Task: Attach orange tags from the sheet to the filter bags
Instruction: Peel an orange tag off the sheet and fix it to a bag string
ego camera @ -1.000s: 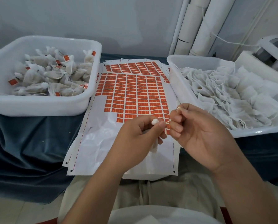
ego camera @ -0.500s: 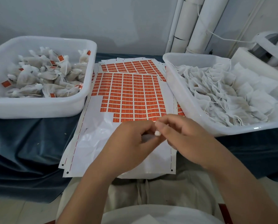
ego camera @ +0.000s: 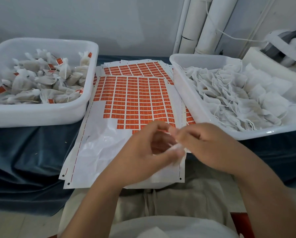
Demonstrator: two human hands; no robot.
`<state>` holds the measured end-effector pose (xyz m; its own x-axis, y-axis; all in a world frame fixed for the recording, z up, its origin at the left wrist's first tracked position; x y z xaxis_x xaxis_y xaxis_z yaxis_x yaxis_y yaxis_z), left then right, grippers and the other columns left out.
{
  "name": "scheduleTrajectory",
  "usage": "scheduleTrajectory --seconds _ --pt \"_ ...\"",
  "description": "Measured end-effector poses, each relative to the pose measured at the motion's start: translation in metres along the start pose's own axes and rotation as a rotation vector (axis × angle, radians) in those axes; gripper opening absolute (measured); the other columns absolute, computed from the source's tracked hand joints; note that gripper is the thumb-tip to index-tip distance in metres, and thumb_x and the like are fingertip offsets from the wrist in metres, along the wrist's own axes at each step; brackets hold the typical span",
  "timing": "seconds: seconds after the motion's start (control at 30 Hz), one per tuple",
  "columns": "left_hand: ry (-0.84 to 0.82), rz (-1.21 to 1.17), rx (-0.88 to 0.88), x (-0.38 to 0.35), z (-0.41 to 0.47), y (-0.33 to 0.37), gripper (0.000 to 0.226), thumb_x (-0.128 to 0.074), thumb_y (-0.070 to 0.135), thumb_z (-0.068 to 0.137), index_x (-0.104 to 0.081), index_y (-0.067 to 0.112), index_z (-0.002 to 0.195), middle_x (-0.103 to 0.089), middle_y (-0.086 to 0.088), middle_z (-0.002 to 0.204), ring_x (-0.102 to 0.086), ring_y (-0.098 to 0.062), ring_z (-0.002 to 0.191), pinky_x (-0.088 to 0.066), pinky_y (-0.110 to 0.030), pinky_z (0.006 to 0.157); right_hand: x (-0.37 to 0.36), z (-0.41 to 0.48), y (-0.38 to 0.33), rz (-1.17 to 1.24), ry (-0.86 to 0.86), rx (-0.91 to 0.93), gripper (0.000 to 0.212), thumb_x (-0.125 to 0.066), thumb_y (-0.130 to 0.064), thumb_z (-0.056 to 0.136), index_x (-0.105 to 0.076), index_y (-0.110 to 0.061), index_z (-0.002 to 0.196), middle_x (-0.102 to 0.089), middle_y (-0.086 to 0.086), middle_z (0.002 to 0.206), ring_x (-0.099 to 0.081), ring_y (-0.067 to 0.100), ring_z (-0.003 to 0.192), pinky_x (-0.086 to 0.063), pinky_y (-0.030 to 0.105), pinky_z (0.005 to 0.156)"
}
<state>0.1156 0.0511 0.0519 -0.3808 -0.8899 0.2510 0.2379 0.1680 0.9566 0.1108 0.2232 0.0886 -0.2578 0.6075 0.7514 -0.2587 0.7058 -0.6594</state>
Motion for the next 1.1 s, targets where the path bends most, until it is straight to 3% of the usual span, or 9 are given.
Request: scheduleTrajectory --seconds 0.1,0.17,0.37,0.5,0.57,0.7,0.83,0.97,1.1 --pt "0.246 0.338 0.157 0.014 0.007 -0.026 0.023 -0.067 0.059 0.093 -0.057 0.045 0.109 -0.068 0.029 0.1 -0.069 0.003 0.092 -0.058 -0.015 0.078 0.008 0.003 0.005 0.204 0.294 -0.027 0.071 -0.044 -0.077 0.09 -0.053 -0.01 0.067 -0.059 -0.004 0.061 -0.056 0.008 0.054 -0.049 0.017 0.057" --pt "0.377 0.613 0.256 0.015 0.01 -0.039 0.021 -0.066 0.056 0.094 -0.06 0.045 0.111 -0.064 0.029 0.104 -0.064 0.001 0.084 -0.053 -0.021 0.09 0.008 0.007 0.013 0.407 0.42 -0.074 0.069 -0.054 -0.071 0.086 -0.062 -0.003 0.075 -0.07 0.012 0.082 -0.073 0.024 0.077 -0.062 0.029 0.071" --pt "0.451 0.875 0.2 0.001 0.011 -0.059 0.058 -0.07 0.068 0.086 -0.064 0.033 0.132 -0.063 0.016 0.135 -0.058 -0.01 0.124 -0.038 -0.033 0.114 -0.026 0.022 0.028 0.955 0.225 -0.165 0.027 -0.055 -0.02 0.085 -0.051 -0.019 0.058 -0.045 0.005 0.052 -0.04 0.015 0.044 -0.042 0.027 0.047" --pt "0.423 0.923 0.231 0.006 0.013 -0.058 0.066 -0.067 0.075 0.082 -0.063 0.035 0.135 -0.065 0.017 0.138 -0.061 -0.012 0.126 -0.039 -0.039 0.116 -0.045 0.029 0.046 0.488 0.127 -0.322 0.016 -0.057 -0.032 0.092 -0.06 -0.032 0.076 -0.06 -0.009 0.065 -0.052 0.007 0.046 -0.042 0.021 0.05" --pt "0.384 0.877 0.251 0.011 0.011 -0.059 0.072 -0.066 0.075 0.082 -0.058 0.036 0.141 -0.058 0.016 0.146 -0.055 -0.013 0.135 -0.036 -0.039 0.118 -0.05 0.033 0.049 0.154 0.143 -0.237 0.006 -0.063 -0.042 0.097 -0.064 -0.045 0.102 -0.068 -0.028 0.093 -0.063 -0.011 0.079 -0.046 0.012 0.069" --pt "0.287 0.855 0.262 0.026 0.009 -0.06 0.064 -0.071 0.071 0.082 -0.058 0.041 0.137 -0.064 0.021 0.135 -0.063 -0.008 0.119 -0.047 -0.033 0.107 -0.066 0.035 0.048 -0.207 0.152 -0.138 0.05 -0.066 -0.06 0.094 -0.057 -0.045 0.141 -0.063 -0.022 0.139 -0.064 0.003 0.12 -0.037 0.016 0.092" --pt "0.256 0.821 0.219 0.044 0.008 -0.056 0.035 -0.076 0.057 0.087 -0.07 0.043 0.118 -0.061 0.034 0.097 -0.051 0.01 0.073 -0.033 -0.006 0.073 -0.064 0.037 0.047 -0.337 0.19 -0.02 0.043 -0.063 -0.059 0.097 -0.066 -0.037 0.134 -0.071 -0.01 0.13 -0.068 0.013 0.111 -0.022 0.006 0.075" --pt "0.281 0.791 0.168 0.052 0.001 -0.055 0.02 -0.072 0.053 0.092 -0.075 0.044 0.109 -0.052 0.04 0.083 -0.052 0.012 0.073 -0.038 -0.007 0.076 -0.063 0.036 0.042 -0.388 0.21 0.055 0.04 -0.058 -0.059 0.099 -0.066 -0.037 0.131 -0.072 -0.01 0.126 -0.069 0.011 0.106 -0.024 0.006 0.075" --pt "0.309 0.848 0.115 0.049 0.002 -0.049 0.017 -0.061 0.053 0.098 -0.073 0.043 0.106 -0.071 0.026 0.094 -0.06 0.001 0.075 -0.043 -0.014 0.075 -0.064 0.031 0.027 -0.421 0.251 0.171 0.045 -0.058 -0.059 0.096 -0.068 -0.033 0.13 -0.076 -0.01 0.115 -0.072 0.012 0.096 -0.049 0.019 0.079"
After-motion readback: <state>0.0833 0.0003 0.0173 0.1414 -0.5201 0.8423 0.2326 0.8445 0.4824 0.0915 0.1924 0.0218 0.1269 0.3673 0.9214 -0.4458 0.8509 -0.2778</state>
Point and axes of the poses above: each hand's wrist, its own z-axis towards the middle knuckle, its own x-axis out of the back of the hand, y = z × x, the point moved 4 cm from there along z, towards the middle knuckle
